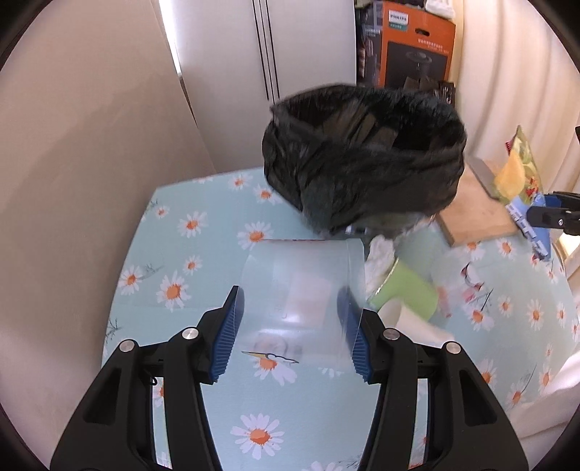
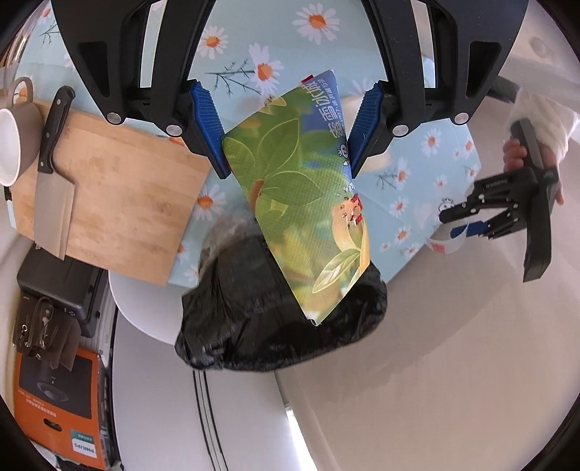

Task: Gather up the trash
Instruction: 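Carry the clear cup over the bag with the left gripper, then open the left gripper over the bag and move it back to the table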

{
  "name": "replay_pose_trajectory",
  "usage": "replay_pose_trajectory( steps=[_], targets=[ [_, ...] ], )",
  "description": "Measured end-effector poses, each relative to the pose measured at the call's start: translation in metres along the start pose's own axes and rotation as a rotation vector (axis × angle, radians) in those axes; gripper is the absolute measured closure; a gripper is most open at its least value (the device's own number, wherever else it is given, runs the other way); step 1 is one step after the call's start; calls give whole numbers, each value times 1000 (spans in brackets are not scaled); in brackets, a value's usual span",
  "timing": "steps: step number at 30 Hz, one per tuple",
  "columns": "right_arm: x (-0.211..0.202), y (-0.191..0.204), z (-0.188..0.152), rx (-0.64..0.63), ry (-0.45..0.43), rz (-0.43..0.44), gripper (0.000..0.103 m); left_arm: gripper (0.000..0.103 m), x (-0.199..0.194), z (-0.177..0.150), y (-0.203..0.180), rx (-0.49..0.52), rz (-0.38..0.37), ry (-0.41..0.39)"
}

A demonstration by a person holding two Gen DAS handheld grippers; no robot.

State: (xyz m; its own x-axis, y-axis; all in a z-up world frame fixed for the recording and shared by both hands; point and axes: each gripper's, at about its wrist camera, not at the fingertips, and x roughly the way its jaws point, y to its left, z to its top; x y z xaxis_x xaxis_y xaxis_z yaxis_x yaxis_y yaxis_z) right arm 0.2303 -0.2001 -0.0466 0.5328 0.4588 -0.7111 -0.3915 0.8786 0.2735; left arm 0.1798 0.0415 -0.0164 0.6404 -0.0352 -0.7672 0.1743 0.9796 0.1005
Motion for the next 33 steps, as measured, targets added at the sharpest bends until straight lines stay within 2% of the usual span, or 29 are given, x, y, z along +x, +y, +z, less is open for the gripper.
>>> replay_pose_trajectory(
  steps=[3, 13, 17, 20, 23, 25, 26, 27, 29, 32, 33],
  targets=[
    [-4, 8, 8, -3, -10, 2, 43, 49, -14, 14, -6, -7, -8, -51],
    [-24, 28, 38, -16, -70, -43, 43, 49, -31, 62, -20, 21, -80, -121],
    [-31, 32, 48, -4, -101, -42, 42, 52, -32, 81, -24, 51, -86, -136],
    [-30, 32, 54, 0, -108, -67, 42, 64, -28, 96, -24, 70, -100, -121],
    [-30, 31, 54, 14, -114, -77, 42, 64, -25, 103, -21, 93, -128, -137],
    [-28, 29, 54, 25, -109, -79, 42, 49, -26, 102, -15, 91, -151, -143],
    [-27, 29, 54, 27, -107, -81, 42, 32, -25, 100, -10, 85, -148, -146],
    [-25, 28, 54, 29, -103, -82, 42, 24, -25, 97, -4, 77, -141, -151],
    [-21, 27, 53, 33, -92, -86, 42, 22, -23, 93, 5, 73, -140, -144],
    [-17, 25, 52, 40, -78, -88, 42, 8, -21, 79, 18, 61, -126, -129],
    [-17, 26, 51, 40, -76, -90, 42, 7, -20, 75, 21, 60, -126, -123]
  ],
)
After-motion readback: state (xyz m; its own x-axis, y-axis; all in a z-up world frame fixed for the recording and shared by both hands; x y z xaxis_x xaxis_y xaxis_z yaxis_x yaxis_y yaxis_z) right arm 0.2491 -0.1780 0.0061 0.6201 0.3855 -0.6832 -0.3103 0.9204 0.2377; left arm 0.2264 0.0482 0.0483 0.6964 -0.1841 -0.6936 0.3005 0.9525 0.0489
